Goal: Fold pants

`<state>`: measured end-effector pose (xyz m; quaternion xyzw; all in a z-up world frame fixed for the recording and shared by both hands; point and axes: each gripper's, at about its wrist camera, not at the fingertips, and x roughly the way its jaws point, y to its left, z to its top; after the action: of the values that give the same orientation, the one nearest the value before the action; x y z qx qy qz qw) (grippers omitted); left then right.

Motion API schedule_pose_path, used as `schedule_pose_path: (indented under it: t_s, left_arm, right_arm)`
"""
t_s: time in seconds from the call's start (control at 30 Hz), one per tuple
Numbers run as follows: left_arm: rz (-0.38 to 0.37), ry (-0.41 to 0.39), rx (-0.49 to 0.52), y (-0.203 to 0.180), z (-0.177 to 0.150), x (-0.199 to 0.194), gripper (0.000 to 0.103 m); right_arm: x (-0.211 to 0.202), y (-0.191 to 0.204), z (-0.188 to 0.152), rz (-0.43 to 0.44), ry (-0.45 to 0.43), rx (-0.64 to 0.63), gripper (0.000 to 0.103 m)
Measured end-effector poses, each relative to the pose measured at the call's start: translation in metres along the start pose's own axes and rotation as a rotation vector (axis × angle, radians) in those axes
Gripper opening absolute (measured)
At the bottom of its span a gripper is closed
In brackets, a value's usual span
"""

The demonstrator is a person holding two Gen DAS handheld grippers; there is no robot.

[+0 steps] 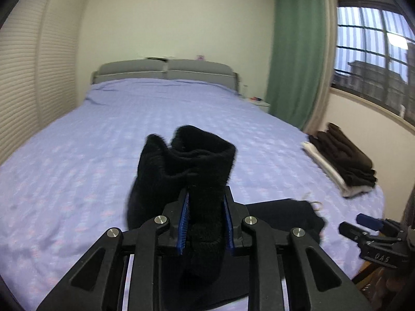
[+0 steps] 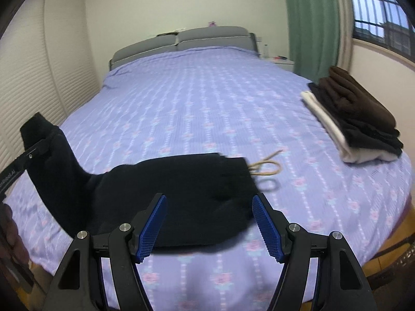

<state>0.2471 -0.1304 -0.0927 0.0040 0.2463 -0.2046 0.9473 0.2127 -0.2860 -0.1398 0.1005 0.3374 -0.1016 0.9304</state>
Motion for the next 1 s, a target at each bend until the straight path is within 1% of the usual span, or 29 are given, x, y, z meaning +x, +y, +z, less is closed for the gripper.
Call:
schedule_pose_path:
  t_s: [0.03,0.17,0.23,0.43,0.57,0.8,0.87,0.93,1.0]
  left_arm:
    - [-0.03,0.007,0.007,-0.013,0.002,0.008,0.021]
    - [-0.101,0.025,0.079,-0.07,0.001,0.041,0.02]
    - [-0.149,0.065,0.09,-0.094,-0.004,0.06,0.02]
    - [-0.247,0.201,0.097,-0.15,-0.025,0.106,0.017]
    - [-0.242,0.279,0.114,-0.164,-0.044,0.133,0.016]
    - [-0.244,0.338,0.124,-0.162,-0.072,0.151,0.016]
    - [-0.245,0.347,0.13,-0.164,-0.081,0.158,0.015]
    - [-0.241,0.34,0.142,-0.166,-0.088,0.164,0.015]
    - [-0.218,0.324,0.178,-0.173,-0.089,0.163,0.016]
  right_arm:
    - [-0.001,-0.008,-0.001,-0.006,-0.002,0.011,0.068]
    - [0.0,-0.043,-0.003,-0.029,-0.004,0.065,0.069]
    - [0.003,-0.062,-0.006,-0.043,0.001,0.089,0.069]
    - [0.015,-0.109,-0.013,-0.069,0.02,0.16,0.069]
    - [0.025,-0.129,-0.019,-0.076,0.034,0.189,0.069]
    - [0.036,-0.14,-0.025,-0.08,0.044,0.186,0.069]
    - [0.038,-0.141,-0.027,-0.078,0.048,0.186,0.069]
    - [0.039,-0.142,-0.027,-0.079,0.05,0.188,0.069]
    - [0.036,-0.141,-0.026,-0.077,0.049,0.187,0.069]
